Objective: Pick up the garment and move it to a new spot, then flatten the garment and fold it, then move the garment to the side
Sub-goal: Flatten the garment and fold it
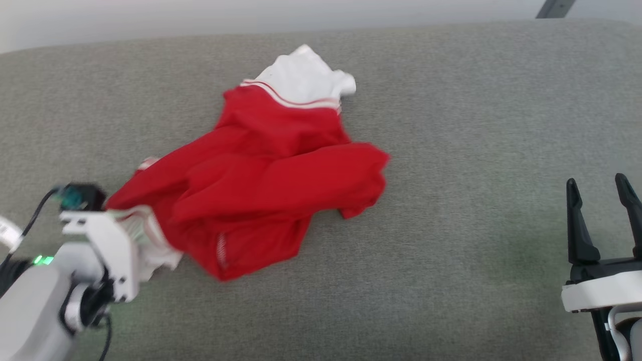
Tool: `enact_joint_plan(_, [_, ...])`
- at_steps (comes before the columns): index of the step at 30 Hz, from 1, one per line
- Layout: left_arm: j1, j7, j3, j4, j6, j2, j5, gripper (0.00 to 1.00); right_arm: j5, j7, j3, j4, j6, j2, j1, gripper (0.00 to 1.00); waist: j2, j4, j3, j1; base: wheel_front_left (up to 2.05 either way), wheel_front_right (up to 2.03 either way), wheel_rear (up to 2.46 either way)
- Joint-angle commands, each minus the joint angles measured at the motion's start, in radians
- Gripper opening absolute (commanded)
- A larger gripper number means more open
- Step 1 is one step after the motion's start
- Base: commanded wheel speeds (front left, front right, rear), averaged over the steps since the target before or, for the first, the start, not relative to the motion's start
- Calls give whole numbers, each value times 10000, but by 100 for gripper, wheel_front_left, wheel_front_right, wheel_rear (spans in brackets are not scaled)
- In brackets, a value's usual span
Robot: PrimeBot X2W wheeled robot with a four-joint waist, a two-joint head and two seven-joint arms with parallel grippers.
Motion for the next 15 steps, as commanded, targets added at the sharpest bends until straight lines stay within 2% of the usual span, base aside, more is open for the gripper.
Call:
enact_joint_plan(1, [798,392,-131,107,288,184,-86,0,34,-18,-3,-14,-3,-22,-3,100,0,79,4,0,0,0,0])
enact_joint_plan(4, [1568,712,82,-780,916,545,-302,0,160,-18,101,-10,-3,-63,-53,100,0,202,10,0,0,0,0])
enact_joint_plan(7, [2033,606,312,-1483,1209,530,-590,0,357,-18,297,20,-3,-141,-123,100,0,311,23,0,0,0,0])
enact_joint_plan(8, [2140,533,359,-1649,1269,493,-667,16,401,-18,349,47,-3,-214,-157,100,0,346,22,0,0,0,0])
enact_joint_plan(9, [2196,469,352,-1804,1286,517,-613,42,457,-20,406,69,-3,-238,-189,100,0,377,16,0,0,0,0])
enact_joint_plan(10, [2188,325,391,-1971,1311,491,-567,88,475,-18,419,97,-3,-254,-188,100,0,412,-1,0,0,0,0])
enact_joint_plan(11, [2160,231,486,-2136,1363,410,-664,100,501,-18,449,131,-3,-281,-172,100,0,450,-28,0,0,0,0])
enact_joint_plan(15, [1723,218,608,-2974,1486,575,-487,100,498,-18,551,185,-3,-320,-131,100,0,516,-146,0,0,0,0])
